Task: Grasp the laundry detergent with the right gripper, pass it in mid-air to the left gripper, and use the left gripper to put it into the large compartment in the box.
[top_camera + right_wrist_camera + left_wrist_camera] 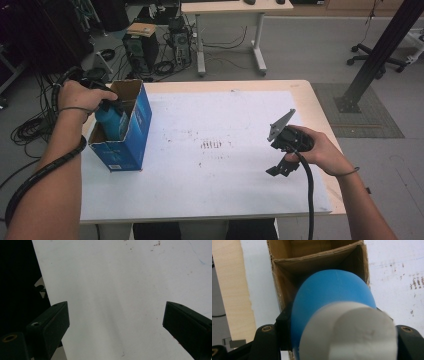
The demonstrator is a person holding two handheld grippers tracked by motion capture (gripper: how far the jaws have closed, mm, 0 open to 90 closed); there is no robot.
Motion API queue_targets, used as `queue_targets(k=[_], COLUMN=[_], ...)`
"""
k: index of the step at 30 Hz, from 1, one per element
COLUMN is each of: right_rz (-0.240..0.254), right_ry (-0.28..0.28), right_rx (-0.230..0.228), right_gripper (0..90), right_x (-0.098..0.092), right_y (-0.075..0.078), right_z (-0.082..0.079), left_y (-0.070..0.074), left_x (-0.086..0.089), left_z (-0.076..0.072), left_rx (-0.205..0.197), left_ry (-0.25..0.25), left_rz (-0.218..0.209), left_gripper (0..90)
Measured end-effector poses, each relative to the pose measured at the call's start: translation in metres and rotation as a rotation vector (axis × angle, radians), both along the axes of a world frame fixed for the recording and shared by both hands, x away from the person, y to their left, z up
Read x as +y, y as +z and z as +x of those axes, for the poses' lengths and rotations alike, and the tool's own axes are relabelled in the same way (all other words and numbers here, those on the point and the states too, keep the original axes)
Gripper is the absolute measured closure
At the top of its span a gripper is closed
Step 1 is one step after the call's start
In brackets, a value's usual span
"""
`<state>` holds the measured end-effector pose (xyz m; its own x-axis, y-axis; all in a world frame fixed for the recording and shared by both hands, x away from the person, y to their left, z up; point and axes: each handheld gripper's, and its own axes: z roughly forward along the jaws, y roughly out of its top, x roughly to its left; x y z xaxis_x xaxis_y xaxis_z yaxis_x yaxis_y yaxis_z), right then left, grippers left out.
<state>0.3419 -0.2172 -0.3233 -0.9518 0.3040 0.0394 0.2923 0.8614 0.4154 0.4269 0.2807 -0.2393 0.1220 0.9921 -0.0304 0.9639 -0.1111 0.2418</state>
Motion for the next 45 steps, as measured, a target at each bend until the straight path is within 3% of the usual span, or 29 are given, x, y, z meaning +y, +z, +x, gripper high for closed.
queue_targets(k=[20, 38, 45], right_rz=[-0.001, -0.004, -0.004], right_ry=[0.0, 0.002, 0.003], right_rx=[0.001, 0.002, 0.001], right_gripper=[7.0, 7.1, 7.1], right_x=[0.0, 0.001, 0.002], right_y=[0.0, 0.001, 0.001], right_z=[-0.001, -0.002, -0.002], left_y=[-0.028, -0.042, -0.046], left_x=[0.005, 0.003, 0.0], left_z=[-0.002, -0.003, -0.002], left_rx=[0.013, 0.026, 0.032], left_ry=[0.026, 0.024, 0.018], left_rz=[-0.018, -0.02, -0.002], left_gripper=[37.7, 37.6, 37.6])
